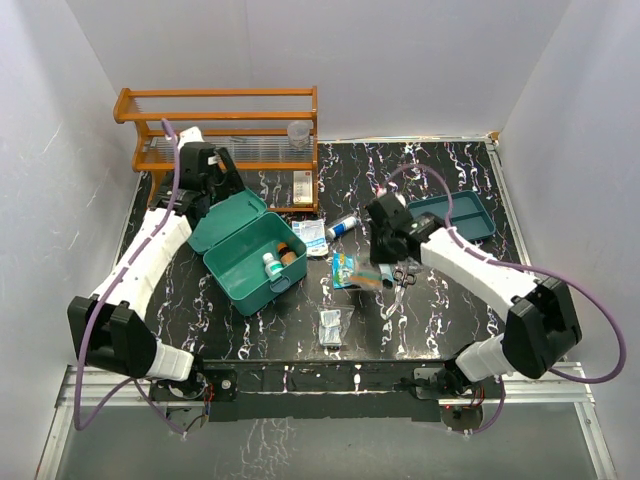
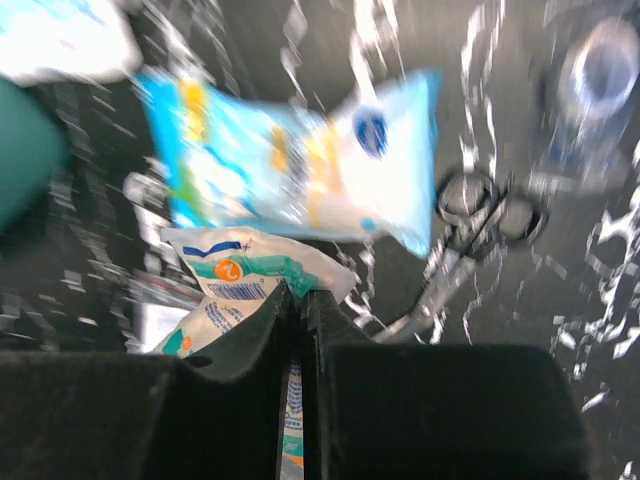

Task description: Organize the medicine kit

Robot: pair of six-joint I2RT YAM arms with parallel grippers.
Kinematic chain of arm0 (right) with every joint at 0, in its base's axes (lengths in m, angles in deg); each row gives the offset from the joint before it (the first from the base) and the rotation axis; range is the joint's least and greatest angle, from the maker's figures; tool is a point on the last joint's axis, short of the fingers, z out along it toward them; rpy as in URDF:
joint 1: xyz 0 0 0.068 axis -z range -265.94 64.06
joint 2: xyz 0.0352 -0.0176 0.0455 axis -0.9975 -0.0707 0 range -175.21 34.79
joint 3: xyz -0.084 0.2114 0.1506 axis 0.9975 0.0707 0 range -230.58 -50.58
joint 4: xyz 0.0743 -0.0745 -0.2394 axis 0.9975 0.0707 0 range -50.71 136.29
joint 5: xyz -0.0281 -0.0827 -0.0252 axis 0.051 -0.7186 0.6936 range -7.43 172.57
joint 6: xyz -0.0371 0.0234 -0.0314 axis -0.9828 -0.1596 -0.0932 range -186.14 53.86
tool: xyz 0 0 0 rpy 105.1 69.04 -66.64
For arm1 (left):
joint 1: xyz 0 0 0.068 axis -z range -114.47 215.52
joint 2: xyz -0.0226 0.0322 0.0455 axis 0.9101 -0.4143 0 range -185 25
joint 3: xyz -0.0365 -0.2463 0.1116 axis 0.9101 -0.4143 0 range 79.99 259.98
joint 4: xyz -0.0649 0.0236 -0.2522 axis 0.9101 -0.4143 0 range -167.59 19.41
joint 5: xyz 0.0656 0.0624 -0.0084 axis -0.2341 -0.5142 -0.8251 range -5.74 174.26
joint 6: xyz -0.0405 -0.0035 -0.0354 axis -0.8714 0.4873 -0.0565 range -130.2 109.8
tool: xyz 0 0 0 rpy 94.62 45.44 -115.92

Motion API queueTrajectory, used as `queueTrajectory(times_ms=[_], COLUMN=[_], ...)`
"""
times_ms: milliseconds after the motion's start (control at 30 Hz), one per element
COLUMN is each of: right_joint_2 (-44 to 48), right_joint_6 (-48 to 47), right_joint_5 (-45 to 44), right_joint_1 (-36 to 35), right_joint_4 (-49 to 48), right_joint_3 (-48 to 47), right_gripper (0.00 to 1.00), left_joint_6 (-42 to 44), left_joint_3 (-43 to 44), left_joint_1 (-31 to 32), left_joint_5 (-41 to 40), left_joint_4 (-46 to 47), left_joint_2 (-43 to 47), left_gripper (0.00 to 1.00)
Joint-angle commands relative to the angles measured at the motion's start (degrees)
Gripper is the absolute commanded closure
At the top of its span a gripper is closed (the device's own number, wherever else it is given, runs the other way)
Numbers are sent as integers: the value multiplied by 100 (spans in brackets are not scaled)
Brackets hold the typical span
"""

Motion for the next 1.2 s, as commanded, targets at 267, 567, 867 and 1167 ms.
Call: queueTrajectory(times_ms=[267,567,867,1167], right_joint_2=[-1419,-2728,-3676,-4233], right_joint_6=[-1563,-2380,-2749,-2799], right_joint_5=[444,1187,1437,1611], right_joint_1=[-280,-1088,-1734,-2159], right_joint_4=[-901,-1434,-1742,-1790], right_joint_3=[-3627,-4833,-5341,-5438], right_gripper=[96,97,97,96], left_joint_6=[-1017,-1227,-1006,-1795], left_joint_3=[-511,-751,-750,-279], left_joint_1=[-1287,-1689,-1694,-1696], left_joint_5=[146,452,336,-1069], left_joint_4=[-626,-662,-931,-2869], left_joint_2=[725,938,1133,1801], left_gripper=[22,22,22,22])
